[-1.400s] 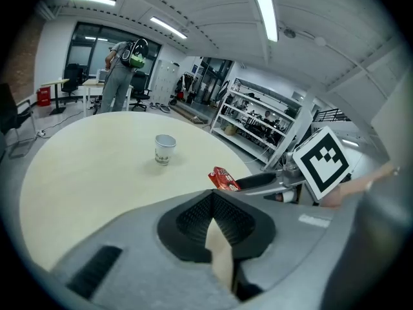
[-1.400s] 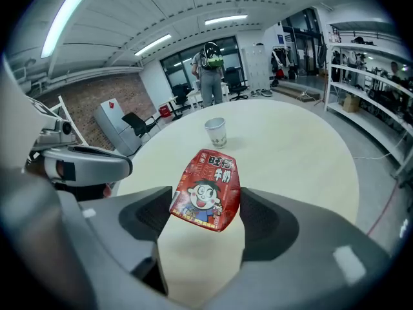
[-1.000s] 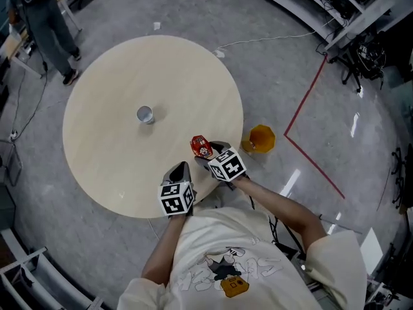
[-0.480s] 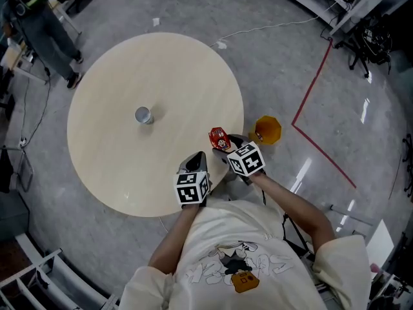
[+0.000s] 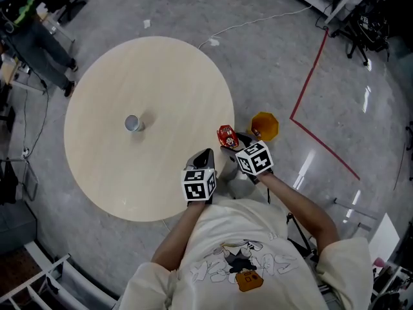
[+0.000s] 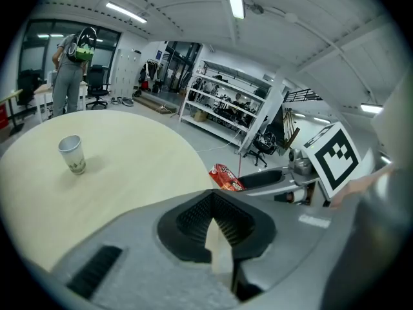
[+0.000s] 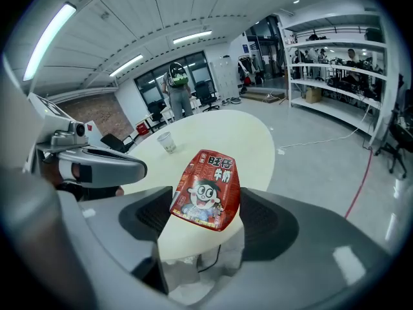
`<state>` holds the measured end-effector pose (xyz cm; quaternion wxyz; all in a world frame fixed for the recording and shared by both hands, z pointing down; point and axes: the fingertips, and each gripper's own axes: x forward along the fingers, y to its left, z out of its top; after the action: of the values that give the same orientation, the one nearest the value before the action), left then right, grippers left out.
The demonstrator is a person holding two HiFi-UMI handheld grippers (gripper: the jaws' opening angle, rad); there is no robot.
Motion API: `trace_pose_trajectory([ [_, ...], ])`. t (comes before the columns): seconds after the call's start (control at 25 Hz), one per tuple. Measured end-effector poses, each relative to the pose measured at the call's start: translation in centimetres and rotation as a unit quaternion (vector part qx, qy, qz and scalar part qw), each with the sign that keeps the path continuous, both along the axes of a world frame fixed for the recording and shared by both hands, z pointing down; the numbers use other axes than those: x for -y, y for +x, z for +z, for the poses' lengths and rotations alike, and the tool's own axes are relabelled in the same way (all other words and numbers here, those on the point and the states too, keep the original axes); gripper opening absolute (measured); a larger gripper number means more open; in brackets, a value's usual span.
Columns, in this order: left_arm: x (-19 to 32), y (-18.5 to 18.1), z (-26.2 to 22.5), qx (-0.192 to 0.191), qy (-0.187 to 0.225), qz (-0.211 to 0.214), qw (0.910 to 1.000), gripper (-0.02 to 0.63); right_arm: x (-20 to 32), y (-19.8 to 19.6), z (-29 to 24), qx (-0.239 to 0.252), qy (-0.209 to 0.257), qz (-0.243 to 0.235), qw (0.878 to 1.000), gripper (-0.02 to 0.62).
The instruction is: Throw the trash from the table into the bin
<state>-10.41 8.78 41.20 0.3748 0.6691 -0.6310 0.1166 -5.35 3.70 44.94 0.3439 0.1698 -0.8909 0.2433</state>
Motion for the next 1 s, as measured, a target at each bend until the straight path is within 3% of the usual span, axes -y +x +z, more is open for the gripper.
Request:
trace_pose_trajectory([
  [1.0, 9.2, 12.6, 0.7, 0.007, -0.01, 0.062, 0.998, 0.005, 8.9, 14.1, 1.0, 0.004, -0.006, 0.066, 0.998, 0.334],
])
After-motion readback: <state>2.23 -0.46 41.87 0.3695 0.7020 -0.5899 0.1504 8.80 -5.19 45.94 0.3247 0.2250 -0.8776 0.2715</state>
